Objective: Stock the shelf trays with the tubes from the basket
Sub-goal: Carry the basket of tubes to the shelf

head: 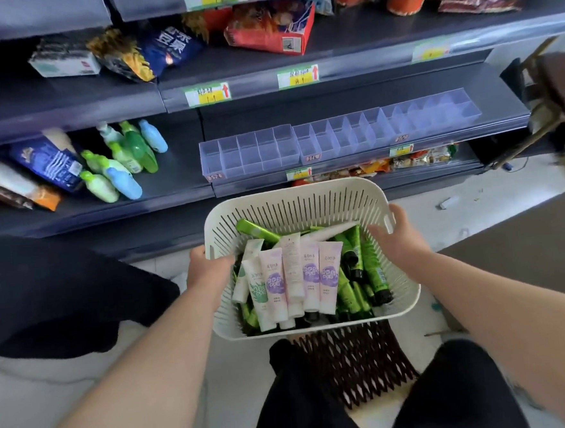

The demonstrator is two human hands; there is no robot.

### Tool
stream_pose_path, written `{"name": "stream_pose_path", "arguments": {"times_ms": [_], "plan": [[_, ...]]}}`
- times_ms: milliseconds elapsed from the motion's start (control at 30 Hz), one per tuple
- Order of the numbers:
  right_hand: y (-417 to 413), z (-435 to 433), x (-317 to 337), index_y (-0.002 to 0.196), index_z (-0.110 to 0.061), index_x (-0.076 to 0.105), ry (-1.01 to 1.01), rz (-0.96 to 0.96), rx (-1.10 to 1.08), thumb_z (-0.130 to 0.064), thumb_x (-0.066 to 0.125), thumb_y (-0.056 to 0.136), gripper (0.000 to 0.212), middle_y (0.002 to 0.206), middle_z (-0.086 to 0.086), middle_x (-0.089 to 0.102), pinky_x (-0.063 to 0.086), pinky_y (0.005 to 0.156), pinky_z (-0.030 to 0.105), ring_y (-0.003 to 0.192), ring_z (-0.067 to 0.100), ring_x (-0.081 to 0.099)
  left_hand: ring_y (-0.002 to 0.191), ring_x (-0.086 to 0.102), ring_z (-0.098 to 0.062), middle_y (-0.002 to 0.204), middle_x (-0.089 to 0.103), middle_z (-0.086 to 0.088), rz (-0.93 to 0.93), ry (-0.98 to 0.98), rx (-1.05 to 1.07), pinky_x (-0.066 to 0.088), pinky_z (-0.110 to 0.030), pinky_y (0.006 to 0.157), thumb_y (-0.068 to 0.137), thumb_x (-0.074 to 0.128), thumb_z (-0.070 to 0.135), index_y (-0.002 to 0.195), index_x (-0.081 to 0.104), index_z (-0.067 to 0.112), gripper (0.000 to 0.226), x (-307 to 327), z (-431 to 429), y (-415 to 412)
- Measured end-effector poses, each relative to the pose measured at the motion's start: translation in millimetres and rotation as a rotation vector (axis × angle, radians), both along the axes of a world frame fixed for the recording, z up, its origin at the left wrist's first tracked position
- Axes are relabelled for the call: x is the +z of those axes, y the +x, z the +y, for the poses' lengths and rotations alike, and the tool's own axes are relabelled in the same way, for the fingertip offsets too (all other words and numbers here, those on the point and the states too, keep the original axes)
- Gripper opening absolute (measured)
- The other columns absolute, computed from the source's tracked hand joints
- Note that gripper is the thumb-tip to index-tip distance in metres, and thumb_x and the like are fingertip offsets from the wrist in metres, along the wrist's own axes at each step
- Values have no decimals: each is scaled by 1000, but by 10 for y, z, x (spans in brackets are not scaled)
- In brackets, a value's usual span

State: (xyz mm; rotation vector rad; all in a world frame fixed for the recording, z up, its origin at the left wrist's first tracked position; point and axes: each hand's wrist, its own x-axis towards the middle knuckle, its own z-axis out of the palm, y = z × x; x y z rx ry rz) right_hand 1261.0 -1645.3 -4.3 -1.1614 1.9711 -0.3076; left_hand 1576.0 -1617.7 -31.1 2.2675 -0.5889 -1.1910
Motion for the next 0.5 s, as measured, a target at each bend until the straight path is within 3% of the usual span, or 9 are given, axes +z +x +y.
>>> {"name": "stream_pose_path", "arguments": {"times_ms": [200,400,500], "plan": [[143,-362,-171,143,-36,19,1,1,30,-36,47,97,55,84,-8,51,35,35,18,51,12,53,87,61,-21,99,62,1,3,13,67,50,-35,71,80,70,23,121,46,26,48,-97,-342,144],[73,-694,-554,148,-31,12,38,4,118,-29,47,97,62,113,5,52,44,53,26,66,18,57,89,62,-22,105,62,-1,22,52,63,54,-41,81,81,72,20,120,43,26,49,-394,-571,56],[-33,-952,-901,147,-33,11,67,-11,162,-28,47,97,62,118,12,56,40,47,24,62,19,56,85,60,-18,105,61,0,8,73,105,51,-35,73,81,72,22,125,42,25,53,-662,-683,-85]]}}
